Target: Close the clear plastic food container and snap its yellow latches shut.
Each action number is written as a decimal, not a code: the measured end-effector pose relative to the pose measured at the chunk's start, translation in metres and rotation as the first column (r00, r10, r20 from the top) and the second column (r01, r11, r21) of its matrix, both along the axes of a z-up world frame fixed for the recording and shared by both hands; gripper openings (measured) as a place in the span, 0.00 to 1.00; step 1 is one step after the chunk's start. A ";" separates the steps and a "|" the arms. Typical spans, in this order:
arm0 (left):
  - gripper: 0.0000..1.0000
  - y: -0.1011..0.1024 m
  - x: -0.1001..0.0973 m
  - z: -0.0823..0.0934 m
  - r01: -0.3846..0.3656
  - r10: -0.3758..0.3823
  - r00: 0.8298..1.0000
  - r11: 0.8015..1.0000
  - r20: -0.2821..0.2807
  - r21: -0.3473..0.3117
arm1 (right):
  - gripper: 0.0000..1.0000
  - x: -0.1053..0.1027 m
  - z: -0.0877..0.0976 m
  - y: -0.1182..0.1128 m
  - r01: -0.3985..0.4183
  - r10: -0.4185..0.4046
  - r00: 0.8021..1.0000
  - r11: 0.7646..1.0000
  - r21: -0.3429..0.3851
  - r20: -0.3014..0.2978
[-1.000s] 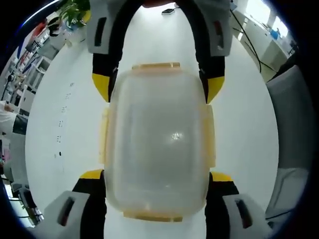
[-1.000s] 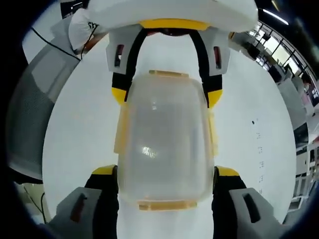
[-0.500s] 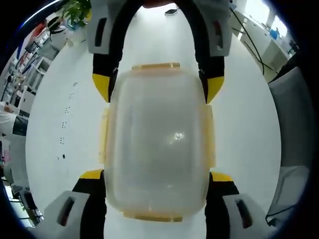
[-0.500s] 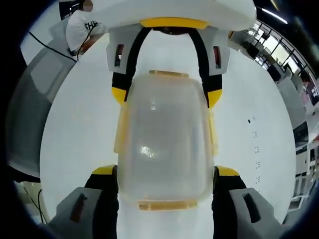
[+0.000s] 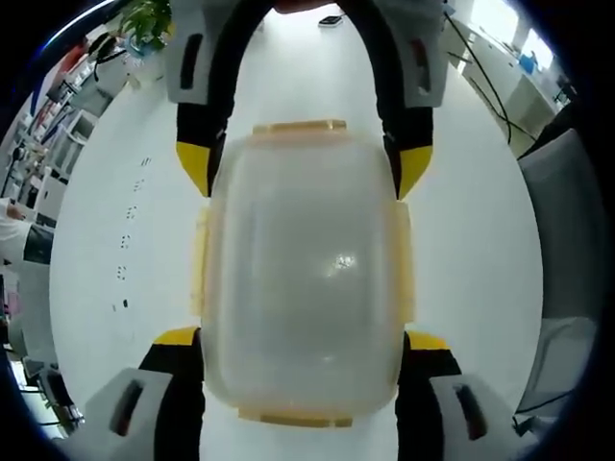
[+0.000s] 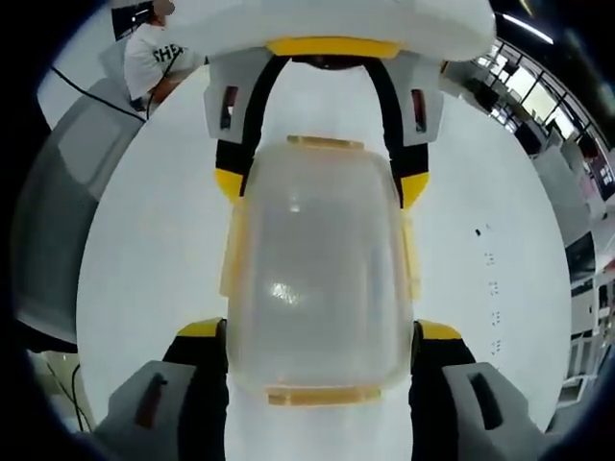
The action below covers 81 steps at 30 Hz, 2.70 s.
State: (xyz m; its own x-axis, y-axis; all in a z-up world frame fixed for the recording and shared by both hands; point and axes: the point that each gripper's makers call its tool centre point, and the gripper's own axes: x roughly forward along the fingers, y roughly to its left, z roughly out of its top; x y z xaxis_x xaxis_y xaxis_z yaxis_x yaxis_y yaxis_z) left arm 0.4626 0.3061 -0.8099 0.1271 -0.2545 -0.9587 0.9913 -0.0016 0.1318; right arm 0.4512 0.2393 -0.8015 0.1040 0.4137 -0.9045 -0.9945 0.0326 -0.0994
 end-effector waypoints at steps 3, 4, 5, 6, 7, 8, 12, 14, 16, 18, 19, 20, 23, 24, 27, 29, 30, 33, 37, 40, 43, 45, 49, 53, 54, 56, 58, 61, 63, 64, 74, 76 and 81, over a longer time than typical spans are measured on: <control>0.81 0.000 -0.001 0.002 0.001 -0.001 1.000 1.000 0.000 -0.012 | 0.76 0.000 0.000 0.000 0.000 0.000 1.000 1.000 0.023 0.000; 0.81 -0.001 -0.001 0.002 0.000 0.000 1.000 1.000 0.001 -0.017 | 0.76 0.000 0.001 0.000 -0.002 0.002 1.000 1.000 0.030 0.006; 0.81 -0.001 -0.003 0.004 -0.002 0.002 1.000 1.000 -0.001 -0.025 | 0.76 -0.001 0.001 0.001 -0.007 0.006 1.000 0.999 0.042 0.011; 0.81 -0.001 -0.003 0.005 -0.005 0.005 1.000 1.000 -0.002 -0.031 | 0.76 0.000 0.002 0.001 -0.003 0.002 1.000 0.999 0.053 0.013; 0.80 -0.001 -0.003 0.008 -0.017 0.017 1.000 0.999 -0.001 -0.044 | 0.76 0.000 0.002 0.001 0.004 -0.005 1.000 0.998 0.064 0.015; 0.80 -0.001 -0.003 0.009 -0.024 0.024 1.000 0.998 0.000 -0.058 | 0.76 0.001 0.003 0.001 0.009 -0.011 1.000 0.997 0.082 0.018; 0.83 -0.004 0.002 0.020 -0.049 0.055 0.998 0.987 0.033 -0.152 | 0.76 0.003 0.009 0.004 0.041 -0.050 0.997 0.985 0.167 0.053; 0.84 -0.003 0.004 0.024 -0.091 0.105 0.993 0.972 0.054 -0.215 | 0.79 0.007 0.012 0.004 0.068 -0.087 0.993 0.973 0.219 0.080; 0.83 -0.001 0.004 0.027 -0.142 0.165 0.984 0.948 0.059 -0.284 | 0.80 0.007 0.014 0.002 0.121 -0.142 0.988 0.957 0.263 0.063; 0.83 0.001 0.002 0.027 -0.200 0.230 0.972 0.916 0.046 -0.347 | 0.82 0.006 0.017 0.001 0.155 -0.185 0.981 0.934 0.321 0.062; 0.84 0.002 0.001 0.027 -0.220 0.252 0.967 0.903 0.041 -0.368 | 0.84 0.005 0.017 -0.001 0.181 -0.212 0.976 0.921 0.344 0.055; 0.84 0.004 -0.002 0.026 -0.247 0.284 0.958 0.885 0.036 -0.394 | 0.85 0.004 0.018 -0.003 0.199 -0.232 0.971 0.912 0.359 0.052; 0.84 0.007 -0.004 0.027 -0.295 0.352 0.935 0.841 0.045 -0.453 | 0.87 0.001 0.021 -0.007 0.265 -0.310 0.950 0.865 0.427 0.038; 0.84 0.010 -0.006 0.026 -0.324 0.390 0.920 0.816 0.044 -0.478 | 0.88 0.002 0.021 -0.012 0.297 -0.351 0.935 0.847 0.441 0.044; 0.85 0.016 -0.006 0.023 -0.397 0.485 0.874 0.742 0.025 -0.541 | 0.87 -0.003 0.021 -0.016 0.349 -0.407 0.913 0.803 0.483 0.017; 0.85 0.020 -0.011 0.021 -0.441 0.536 0.844 0.699 0.004 -0.563 | 0.87 -0.007 0.018 -0.019 0.374 -0.429 0.903 0.794 0.479 0.006; 0.85 0.021 -0.013 0.019 -0.446 0.540 0.841 0.695 0.000 -0.563 | 0.87 -0.010 0.017 -0.019 0.376 -0.434 0.901 0.790 0.485 0.009; 0.83 0.024 -0.015 0.011 -0.487 0.574 0.818 0.660 -0.035 -0.572 | 0.86 -0.015 0.015 -0.019 0.417 -0.475 0.880 0.756 0.504 -0.016; 0.82 0.027 -0.017 0.012 -0.516 0.610 0.791 0.621 -0.050 -0.590 | 0.86 -0.017 0.018 -0.019 0.444 -0.510 0.860 0.720 0.533 -0.027; 0.82 0.033 -0.016 0.013 -0.538 0.644 0.764 0.595 -0.047 -0.597 | 0.86 -0.022 0.018 -0.019 0.482 -0.533 0.843 0.689 0.542 -0.071; 0.82 0.036 -0.018 0.016 -0.574 0.678 0.730 0.537 -0.088 -0.618 | 0.85 -0.027 0.017 -0.025 0.494 -0.548 0.833 0.679 0.544 -0.073; 0.81 0.038 -0.023 0.017 -0.577 0.681 0.727 0.537 -0.088 -0.615 | 0.85 -0.030 0.019 -0.030 0.512 -0.568 0.819 0.660 0.550 -0.082; 0.81 0.047 -0.031 0.017 -0.612 0.717 0.687 0.482 -0.120 -0.626 | 0.85 -0.035 0.026 -0.038 0.551 -0.600 0.791 0.610 0.569 -0.123; 0.81 0.060 -0.042 0.016 -0.630 0.734 0.667 0.461 -0.130 -0.625 | 0.85 -0.040 0.032 -0.048 0.578 -0.626 0.766 0.573 0.580 -0.145; 0.81 0.061 -0.046 0.017 -0.633 0.736 0.664 0.459 -0.132 -0.624 | 0.85 -0.042 0.033 -0.050 0.581 -0.630 0.763 0.570 0.581 -0.145; 0.80 0.065 -0.051 0.019 -0.631 0.740 0.660 0.451 -0.131 -0.631 | 0.85 -0.046 0.035 -0.054 0.590 -0.638 0.755 0.560 0.582 -0.152; 0.80 0.069 -0.055 0.025 -0.634 0.748 0.648 0.430 -0.139 -0.642 | 0.85 -0.051 0.038 -0.057 0.588 -0.644 0.751 0.556 0.587 -0.143; 0.80 0.076 -0.064 0.034 -0.647 0.769 0.619 0.386 -0.158 -0.657 | 0.85 -0.059 0.043 -0.060 0.600 -0.658 0.737 0.534 0.595 -0.153; 0.80 0.083 -0.071 0.039 -0.663 0.785 0.591 0.341 -0.187 -0.666 | 0.84 -0.066 0.045 -0.062 0.616 -0.668 0.724 0.517 0.594 -0.170; 0.80 0.086 -0.073 0.040 -0.663 0.787 0.588 0.335 -0.187 -0.670 | 0.84 -0.069 0.046 -0.062 0.620 -0.673 0.719 0.512 0.595 -0.170; 0.80 0.126 -0.096 0.051 -0.683 0.827 0.523 0.259 -0.209 -0.683 | 0.83 -0.099 0.071 -0.072 0.639 -0.720 0.672 0.446 0.627 -0.172; 0.80 0.132 -0.102 0.055 -0.694 0.831 0.499 0.213 -0.246 -0.687 | 0.83 -0.103 0.075 -0.074 0.646 -0.728 0.660 0.426 0.634 -0.184; 0.80 0.142 -0.127 0.062 -0.709 0.839 0.457 0.144 -0.295 -0.690 | 0.82 -0.121 0.084 -0.080 0.669 -0.748 0.627 0.376 0.641 -0.215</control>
